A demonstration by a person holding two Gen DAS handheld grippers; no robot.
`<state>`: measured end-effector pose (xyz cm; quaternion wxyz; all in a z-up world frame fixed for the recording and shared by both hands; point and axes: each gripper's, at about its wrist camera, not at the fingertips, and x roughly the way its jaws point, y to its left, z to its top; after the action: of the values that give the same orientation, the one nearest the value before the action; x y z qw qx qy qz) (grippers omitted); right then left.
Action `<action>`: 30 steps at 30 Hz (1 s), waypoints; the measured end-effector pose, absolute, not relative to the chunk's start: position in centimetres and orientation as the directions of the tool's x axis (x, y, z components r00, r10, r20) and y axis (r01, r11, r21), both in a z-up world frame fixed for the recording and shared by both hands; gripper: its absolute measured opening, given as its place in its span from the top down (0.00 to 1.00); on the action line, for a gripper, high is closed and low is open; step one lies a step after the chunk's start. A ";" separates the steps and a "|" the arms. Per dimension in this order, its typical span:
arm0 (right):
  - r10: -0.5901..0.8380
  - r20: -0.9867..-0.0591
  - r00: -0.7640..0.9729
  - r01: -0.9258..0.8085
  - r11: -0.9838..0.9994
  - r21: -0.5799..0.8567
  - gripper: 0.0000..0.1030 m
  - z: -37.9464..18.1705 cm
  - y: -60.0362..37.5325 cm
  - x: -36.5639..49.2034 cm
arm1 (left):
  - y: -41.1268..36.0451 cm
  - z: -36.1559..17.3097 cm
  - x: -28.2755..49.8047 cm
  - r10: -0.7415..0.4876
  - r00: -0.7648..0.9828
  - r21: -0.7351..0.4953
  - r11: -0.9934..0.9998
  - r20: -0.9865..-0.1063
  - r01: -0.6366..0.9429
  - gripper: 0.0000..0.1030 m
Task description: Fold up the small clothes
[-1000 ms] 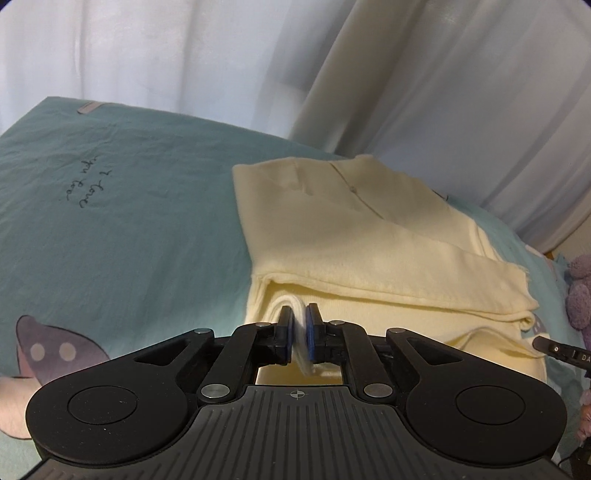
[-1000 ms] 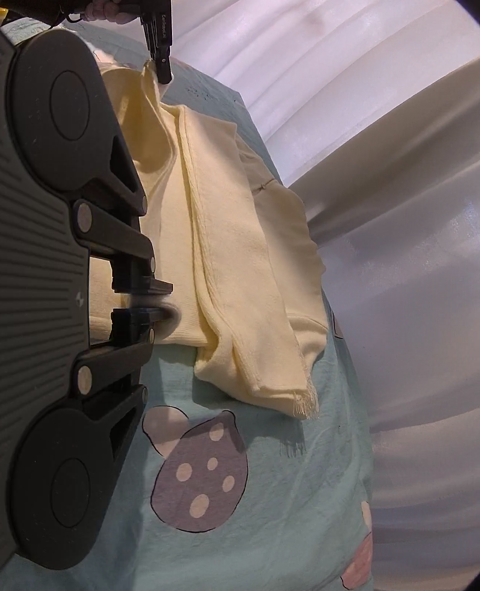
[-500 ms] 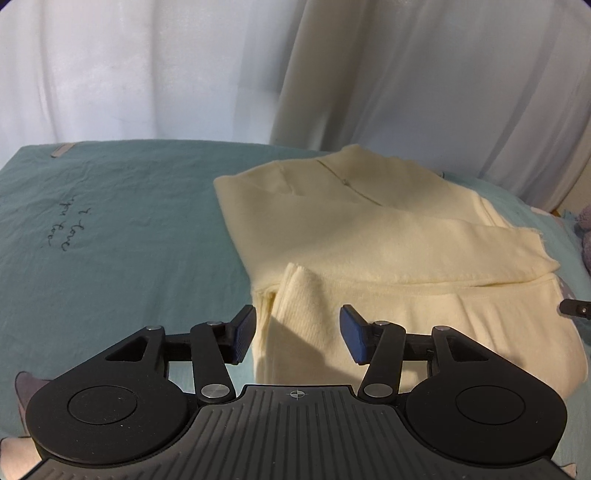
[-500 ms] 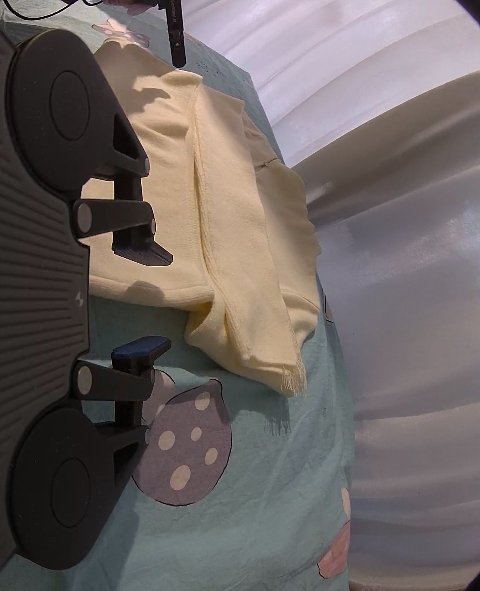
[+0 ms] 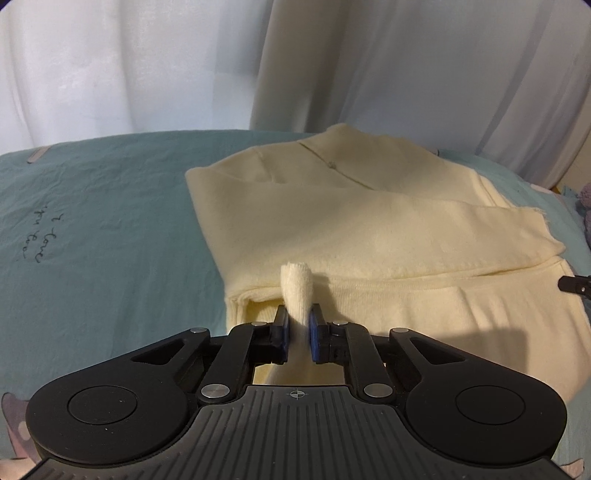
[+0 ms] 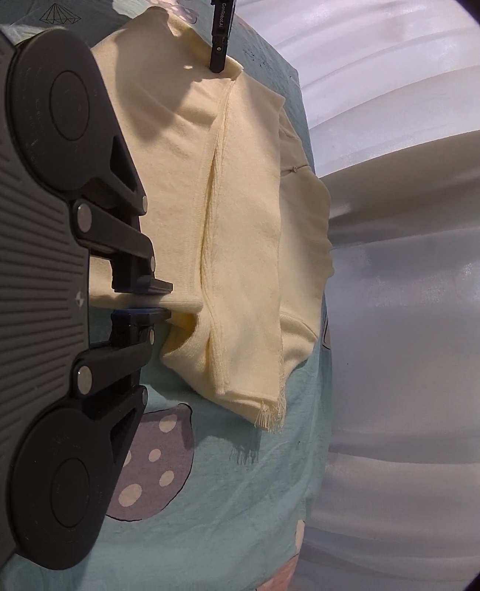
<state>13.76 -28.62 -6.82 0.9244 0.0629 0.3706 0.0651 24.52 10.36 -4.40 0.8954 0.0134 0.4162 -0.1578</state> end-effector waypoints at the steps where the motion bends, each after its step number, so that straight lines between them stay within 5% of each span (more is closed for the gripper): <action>1: 0.169 -0.670 0.723 -0.086 0.984 0.156 0.94 -6.4 -28.5 13.5 | 10.3 -3.9 24.3 -0.274 0.611 -0.107 0.949 -0.743 0.295 0.88; 10: 0.210 -0.527 0.823 -0.111 0.971 0.213 0.95 -0.9 -29.7 14.6 | 11.1 2.1 26.9 -0.307 0.728 -0.143 0.949 -0.613 0.280 0.88; 18: 0.154 -0.652 0.742 0.003 0.973 0.233 0.94 -5.9 -31.3 21.3 | 9.4 -3.5 32.0 -0.266 0.639 -0.131 0.959 -0.721 0.252 0.86; 19: 0.156 -0.667 0.728 0.002 0.973 0.230 0.93 -6.5 -31.3 21.4 | 9.4 -3.8 31.9 -0.272 0.635 -0.132 0.957 -0.723 0.260 0.84; 21: 0.170 -0.672 0.720 0.000 0.970 0.245 0.91 -6.8 -31.5 21.1 | 9.6 -4.1 31.8 -0.297 0.620 -0.149 0.948 -0.726 0.281 0.61; 22: 0.185 -0.672 0.717 -0.013 0.968 0.252 0.85 -6.7 -31.5 21.0 | 9.7 -4.2 31.8 -0.315 0.614 -0.162 0.942 -0.724 0.293 0.58; 25: 0.211 -0.684 0.698 -0.054 0.968 0.244 0.81 -6.9 -31.1 21.2 | 9.2 -4.9 32.0 -0.302 0.606 -0.137 0.943 -0.736 0.303 0.64; 26: 0.205 -0.690 0.694 -0.062 0.972 0.226 0.81 -7.0 -30.8 21.4 | 9.0 -4.9 31.9 -0.293 0.612 -0.121 0.944 -0.735 0.306 0.83; 27: 0.198 -0.691 0.695 -0.068 0.975 0.211 0.83 -7.1 -30.5 21.5 | 8.9 -4.7 31.7 -0.292 0.612 -0.116 0.943 -0.735 0.312 0.88; 28: 0.196 -0.691 0.695 -0.081 0.977 0.196 0.96 -7.0 -30.2 21.5 | 8.6 -4.3 31.5 -0.286 0.618 -0.106 0.944 -0.732 0.311 0.88; 30: 0.202 -0.684 0.701 -0.117 0.979 0.169 0.95 -6.5 -29.3 21.7 | 8.3 -2.5 31.2 -0.282 0.650 -0.079 0.943 -0.705 0.323 0.88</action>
<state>21.66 -29.33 -6.46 0.9204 0.0564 0.3770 0.0866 31.24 8.26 -2.51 0.9080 0.0267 0.3834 -0.1667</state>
